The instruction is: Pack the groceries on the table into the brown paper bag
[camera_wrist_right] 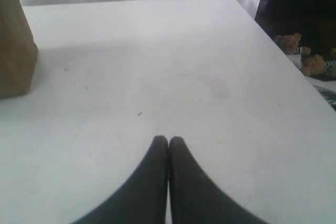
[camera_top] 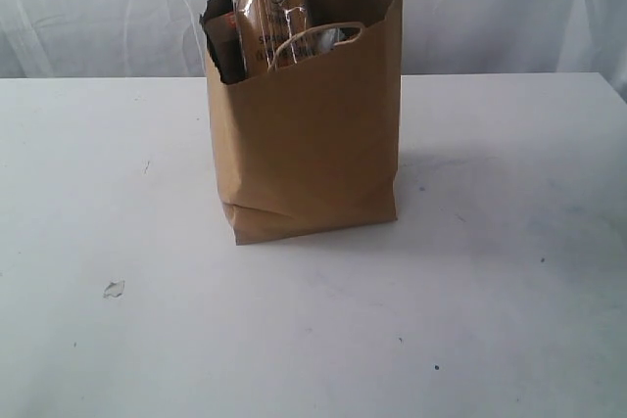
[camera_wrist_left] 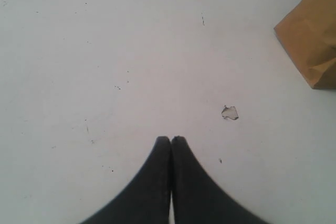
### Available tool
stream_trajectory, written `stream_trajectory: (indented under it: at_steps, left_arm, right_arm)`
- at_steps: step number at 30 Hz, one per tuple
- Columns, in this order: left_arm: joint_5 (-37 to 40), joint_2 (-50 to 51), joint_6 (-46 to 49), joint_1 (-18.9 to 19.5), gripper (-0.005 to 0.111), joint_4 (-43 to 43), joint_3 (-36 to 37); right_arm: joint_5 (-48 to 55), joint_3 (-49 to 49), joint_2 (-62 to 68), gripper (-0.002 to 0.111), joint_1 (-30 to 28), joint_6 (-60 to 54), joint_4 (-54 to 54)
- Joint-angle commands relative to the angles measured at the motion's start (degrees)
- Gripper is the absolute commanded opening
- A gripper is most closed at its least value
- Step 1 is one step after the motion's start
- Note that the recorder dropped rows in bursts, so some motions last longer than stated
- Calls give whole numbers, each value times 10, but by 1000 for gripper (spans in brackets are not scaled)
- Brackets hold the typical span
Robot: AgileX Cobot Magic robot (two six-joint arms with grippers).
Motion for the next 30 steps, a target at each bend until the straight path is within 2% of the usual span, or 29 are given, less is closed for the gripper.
stream_trajectory:
  at_steps: [1, 30]
  left_arm:
    - [-1, -3, 1, -3, 0, -2, 2]
    - [-2, -3, 1, -3, 0, -2, 2]
  right_arm:
    - [-37, 9, -3, 0, 3, -64, 1]
    - [-34, 9, -3, 0, 2, -64, 3]
